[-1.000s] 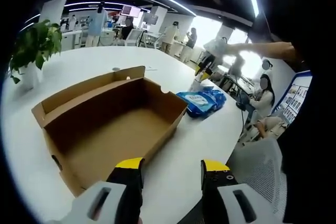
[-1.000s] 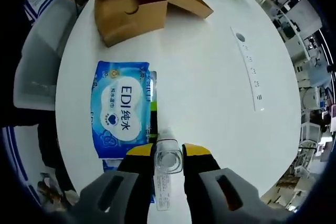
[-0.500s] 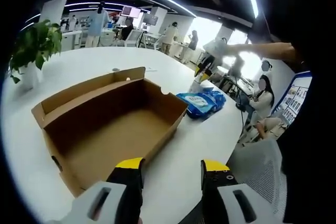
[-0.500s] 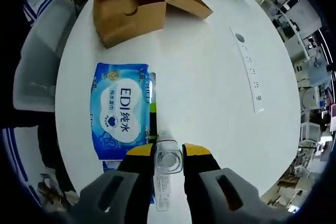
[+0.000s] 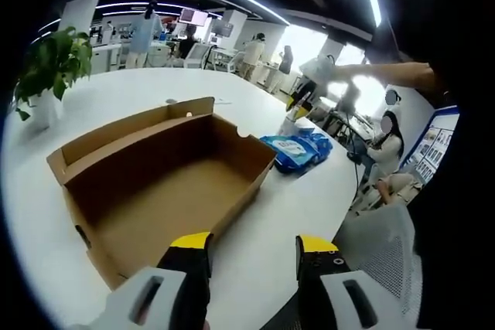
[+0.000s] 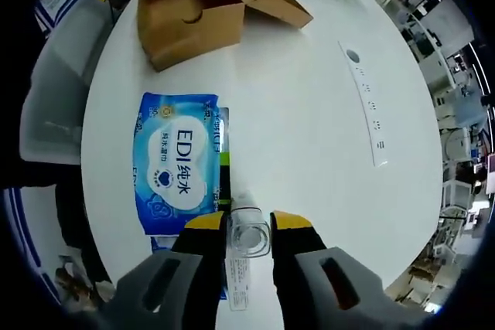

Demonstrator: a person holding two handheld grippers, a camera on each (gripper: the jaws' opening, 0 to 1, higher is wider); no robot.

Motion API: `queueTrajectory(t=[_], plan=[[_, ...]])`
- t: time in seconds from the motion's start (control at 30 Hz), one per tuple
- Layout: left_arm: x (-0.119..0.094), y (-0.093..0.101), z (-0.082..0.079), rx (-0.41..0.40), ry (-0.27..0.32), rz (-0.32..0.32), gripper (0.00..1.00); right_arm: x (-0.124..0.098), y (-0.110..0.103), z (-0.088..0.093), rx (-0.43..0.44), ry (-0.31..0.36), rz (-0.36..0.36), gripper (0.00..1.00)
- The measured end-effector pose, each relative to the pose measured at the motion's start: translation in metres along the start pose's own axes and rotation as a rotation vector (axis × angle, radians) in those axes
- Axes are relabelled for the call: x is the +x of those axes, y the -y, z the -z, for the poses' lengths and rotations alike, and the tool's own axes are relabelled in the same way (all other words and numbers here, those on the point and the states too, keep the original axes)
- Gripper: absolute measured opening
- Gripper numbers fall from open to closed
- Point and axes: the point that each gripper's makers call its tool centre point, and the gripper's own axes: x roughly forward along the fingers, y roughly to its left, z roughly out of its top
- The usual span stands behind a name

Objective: Operate the shoe box by opening the lid, removing the specified soft item, and placing it in the target area until the item is outside and the box remains undamaged.

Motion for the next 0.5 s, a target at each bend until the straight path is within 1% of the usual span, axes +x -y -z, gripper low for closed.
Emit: queueTrajectory(t=[0.27,0.5], plan=[[-0.002,-0.001,-0.002,0.002,0.004,-0.004,0.43,-0.004,0.001,-0.003,0.009,0.013,0.005,0.22],[-0.003,0.000,-0.005,0.008,0.009,-0.001,0.43,-0.012,0.000,-0.004,0.028,0.032,0.016,0.24]])
